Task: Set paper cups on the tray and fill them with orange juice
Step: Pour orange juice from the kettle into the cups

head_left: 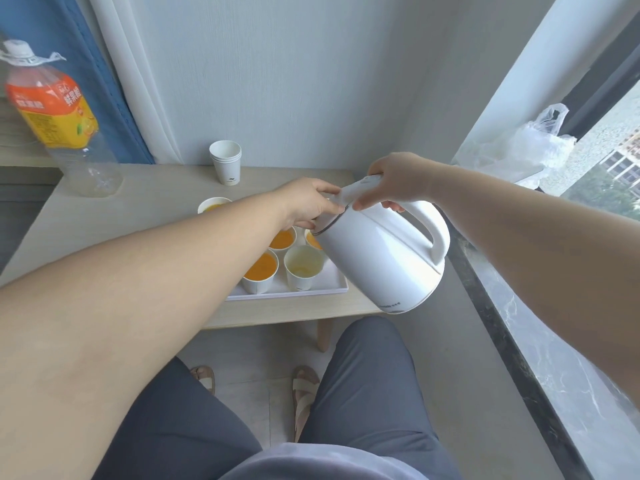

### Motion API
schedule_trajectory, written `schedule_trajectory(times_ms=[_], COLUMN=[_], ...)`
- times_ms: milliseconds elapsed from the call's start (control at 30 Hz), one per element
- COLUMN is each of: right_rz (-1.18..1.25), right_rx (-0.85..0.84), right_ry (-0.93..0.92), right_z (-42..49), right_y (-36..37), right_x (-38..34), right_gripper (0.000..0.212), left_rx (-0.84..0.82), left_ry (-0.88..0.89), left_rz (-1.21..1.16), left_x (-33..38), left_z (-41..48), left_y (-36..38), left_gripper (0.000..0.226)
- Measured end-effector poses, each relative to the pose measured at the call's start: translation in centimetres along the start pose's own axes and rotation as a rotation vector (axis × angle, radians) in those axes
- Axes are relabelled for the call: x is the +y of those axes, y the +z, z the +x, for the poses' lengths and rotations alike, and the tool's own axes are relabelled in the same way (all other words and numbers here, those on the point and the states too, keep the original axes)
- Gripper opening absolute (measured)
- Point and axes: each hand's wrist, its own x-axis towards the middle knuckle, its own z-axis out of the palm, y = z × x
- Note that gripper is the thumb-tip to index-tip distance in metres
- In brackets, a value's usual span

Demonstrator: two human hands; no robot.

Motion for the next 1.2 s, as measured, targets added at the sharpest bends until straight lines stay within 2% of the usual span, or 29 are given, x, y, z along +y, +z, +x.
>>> schedule_trajectory(times_ms=[700,900,1200], right_rz=[-0.271,-0.326,-0.335], right_rx=[-0.155,-0.191,-0.172], right_ry=[-0.004,0.018,0.014], right_z=[1.0,1.2,1.2], right_y=[1.6,1.4,0.3], right_x=[-4.1,-4.6,-4.7], right_gripper=[0.040,0.049,0.050], left_rx=[-0.087,-0.107,-0.114], left_ry=[-0.069,-0.061,-0.045], left_rz=[-0.137,-0.181,-0.219], left_x=[-3.9,-4.1,-3.6], left_z=[-1.4,-1.2,-0.8], left_y=[-0.7,-0.6,-1.1], left_gripper=[0.049,0.047,0.045])
